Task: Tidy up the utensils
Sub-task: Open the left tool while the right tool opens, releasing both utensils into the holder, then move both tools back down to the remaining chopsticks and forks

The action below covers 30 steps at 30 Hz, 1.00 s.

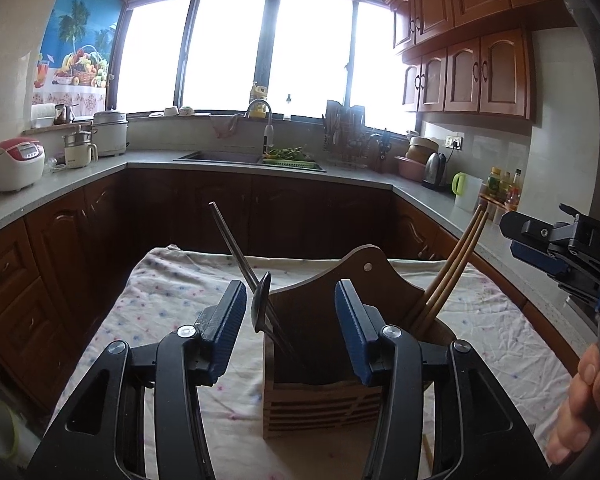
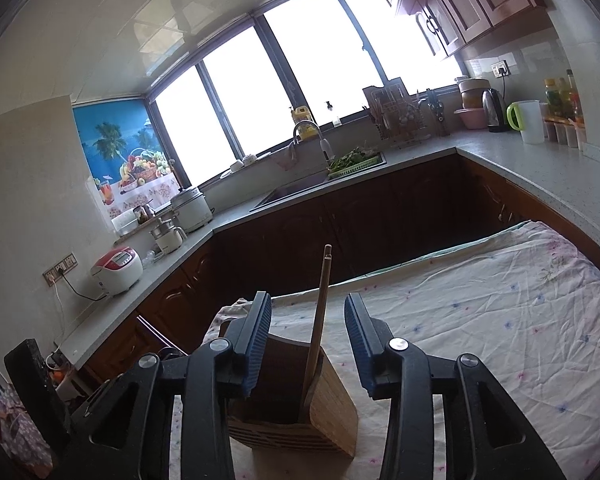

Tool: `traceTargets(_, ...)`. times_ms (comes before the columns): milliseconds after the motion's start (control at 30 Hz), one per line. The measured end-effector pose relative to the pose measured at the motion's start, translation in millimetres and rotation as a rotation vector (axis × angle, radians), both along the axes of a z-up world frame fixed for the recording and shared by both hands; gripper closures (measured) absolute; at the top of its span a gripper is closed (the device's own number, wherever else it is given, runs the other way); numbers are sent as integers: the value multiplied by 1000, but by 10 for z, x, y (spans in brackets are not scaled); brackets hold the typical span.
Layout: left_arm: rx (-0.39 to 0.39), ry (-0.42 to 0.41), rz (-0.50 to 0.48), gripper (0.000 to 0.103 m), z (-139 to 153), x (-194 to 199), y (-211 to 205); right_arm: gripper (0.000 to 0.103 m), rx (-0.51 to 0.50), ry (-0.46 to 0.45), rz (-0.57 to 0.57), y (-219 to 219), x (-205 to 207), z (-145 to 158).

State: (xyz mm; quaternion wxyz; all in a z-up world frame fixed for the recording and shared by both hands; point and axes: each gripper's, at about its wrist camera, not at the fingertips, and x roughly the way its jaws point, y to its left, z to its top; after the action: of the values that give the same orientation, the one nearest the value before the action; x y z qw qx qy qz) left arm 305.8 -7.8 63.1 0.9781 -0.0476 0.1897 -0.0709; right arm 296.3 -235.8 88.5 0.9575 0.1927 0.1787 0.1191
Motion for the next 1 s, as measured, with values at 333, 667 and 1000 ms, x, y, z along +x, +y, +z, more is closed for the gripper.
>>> traceTargets(333, -27, 19, 63, 9, -37, -369, 95, 4, 48, -21, 26, -106, -303, 22)
traceTargets(667, -64, 133, 61, 7, -211, -732, 191, 1, 47, 25, 14, -261, -789, -66)
traceTargets(1000, -77, 213, 27, 7, -368, -1099, 173, 1, -25, 128, -14, -438, -1415, -442)
